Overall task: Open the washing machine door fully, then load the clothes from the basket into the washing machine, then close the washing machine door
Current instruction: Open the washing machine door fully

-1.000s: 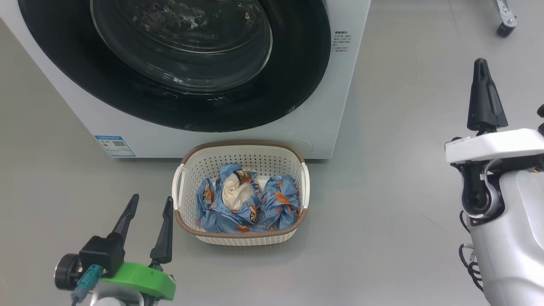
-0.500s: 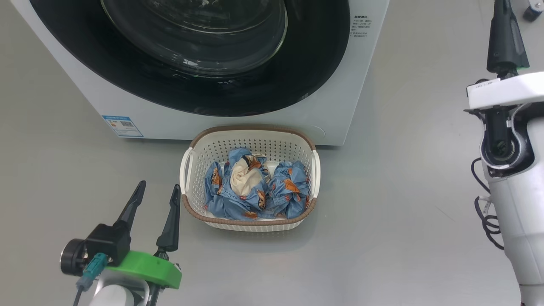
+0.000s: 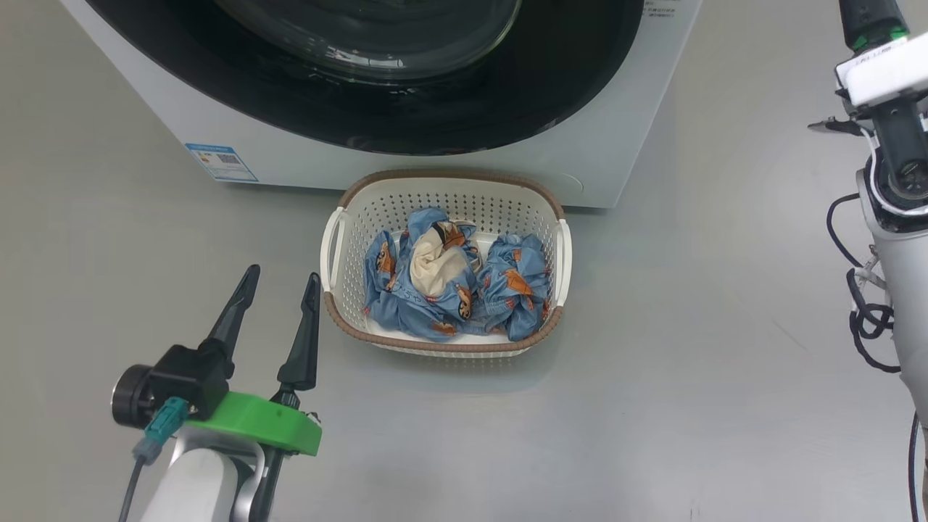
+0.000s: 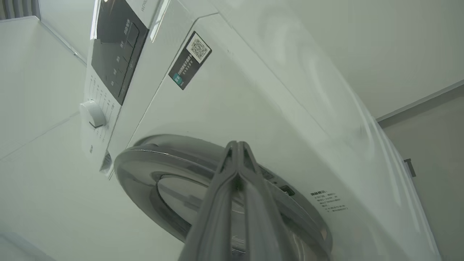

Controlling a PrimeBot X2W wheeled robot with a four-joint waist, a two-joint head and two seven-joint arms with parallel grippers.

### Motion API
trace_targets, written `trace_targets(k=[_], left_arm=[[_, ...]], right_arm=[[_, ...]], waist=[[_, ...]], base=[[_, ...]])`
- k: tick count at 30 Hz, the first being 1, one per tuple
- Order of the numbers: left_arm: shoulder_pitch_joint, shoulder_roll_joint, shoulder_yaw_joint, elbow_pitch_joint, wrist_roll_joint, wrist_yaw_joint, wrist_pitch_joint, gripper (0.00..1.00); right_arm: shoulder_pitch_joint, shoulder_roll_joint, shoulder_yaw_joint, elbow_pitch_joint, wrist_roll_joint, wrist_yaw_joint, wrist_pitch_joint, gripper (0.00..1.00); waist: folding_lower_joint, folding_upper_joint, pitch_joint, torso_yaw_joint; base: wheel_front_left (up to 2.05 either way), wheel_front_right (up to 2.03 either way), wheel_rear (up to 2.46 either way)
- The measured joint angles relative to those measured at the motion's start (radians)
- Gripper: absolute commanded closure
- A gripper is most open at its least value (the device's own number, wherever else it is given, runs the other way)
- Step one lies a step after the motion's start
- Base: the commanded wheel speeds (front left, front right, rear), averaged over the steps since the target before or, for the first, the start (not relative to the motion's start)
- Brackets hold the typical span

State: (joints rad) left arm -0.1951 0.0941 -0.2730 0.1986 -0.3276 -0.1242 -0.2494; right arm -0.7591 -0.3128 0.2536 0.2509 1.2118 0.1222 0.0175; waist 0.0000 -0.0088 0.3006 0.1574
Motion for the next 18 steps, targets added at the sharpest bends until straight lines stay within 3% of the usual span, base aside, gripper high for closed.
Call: trace_targets(k=[7, 18], left_arm=[[-0.04, -0.009, -0.009, -0.012, -0.001, 0.0, -0.003, 0.0], [-0.076, -0.016, -0.012, -0.018, -0.007, 0.0, -0.003, 0.0]], right_arm=[[-0.055, -0.017, 0.003, -0.01, 0.215, 0.0, 0.173, 1.0], [-0.123, -0.067, -0.018, 0.041, 0.356, 0.0, 0.369, 1.0]], waist=[[0.0, 0.0, 0.053, 0.025], [0.0001, 0.0, 0.122, 0.055]], base=[[0.0, 0.0, 0.0], [0.0, 0.0, 0.0]])
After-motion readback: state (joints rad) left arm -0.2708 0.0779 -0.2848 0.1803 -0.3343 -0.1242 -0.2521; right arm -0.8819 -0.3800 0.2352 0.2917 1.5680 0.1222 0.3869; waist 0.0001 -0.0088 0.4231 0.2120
